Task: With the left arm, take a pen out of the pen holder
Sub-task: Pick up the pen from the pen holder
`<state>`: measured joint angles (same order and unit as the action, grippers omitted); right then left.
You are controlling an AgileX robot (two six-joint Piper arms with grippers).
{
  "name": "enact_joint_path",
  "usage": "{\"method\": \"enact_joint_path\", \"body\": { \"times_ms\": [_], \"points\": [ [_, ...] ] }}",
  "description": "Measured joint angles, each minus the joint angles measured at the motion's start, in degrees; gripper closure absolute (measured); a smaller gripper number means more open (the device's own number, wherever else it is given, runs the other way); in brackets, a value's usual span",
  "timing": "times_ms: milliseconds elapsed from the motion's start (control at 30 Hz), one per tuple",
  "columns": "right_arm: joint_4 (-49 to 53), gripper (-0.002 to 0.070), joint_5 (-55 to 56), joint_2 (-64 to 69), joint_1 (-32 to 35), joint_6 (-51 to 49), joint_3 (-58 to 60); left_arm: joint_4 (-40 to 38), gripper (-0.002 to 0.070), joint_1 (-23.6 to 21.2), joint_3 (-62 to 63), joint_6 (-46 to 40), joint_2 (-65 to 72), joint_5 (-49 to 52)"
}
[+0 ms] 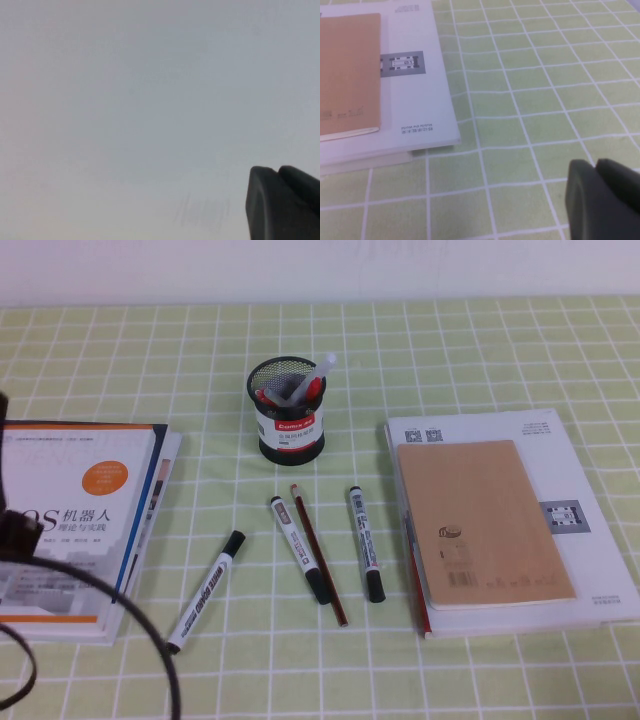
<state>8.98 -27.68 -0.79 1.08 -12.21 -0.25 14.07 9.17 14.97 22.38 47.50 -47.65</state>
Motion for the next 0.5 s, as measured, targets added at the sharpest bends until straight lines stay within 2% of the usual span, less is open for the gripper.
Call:
{"method": "enact_joint_path", "body": {
  "times_ms": [167,400,500],
  "points": [
    [0.0,0.0689,0.0,0.0,0.0,0.0,0.0,5.53,0.0675,0.0,2.04,-1.26,11.1,-2.99],
    [0.0,0.0689,0.0,0.0,0.0,0.0,0.0,22.63,0.0675,0.09,9.03,-0.05,27.39,-4.02],
    [0.0,0.0689,0.0,0.0,0.0,0.0,0.0,24.3,0.0675,0.23,12.9,1.95,31.5,-4.58]
  ]
}}
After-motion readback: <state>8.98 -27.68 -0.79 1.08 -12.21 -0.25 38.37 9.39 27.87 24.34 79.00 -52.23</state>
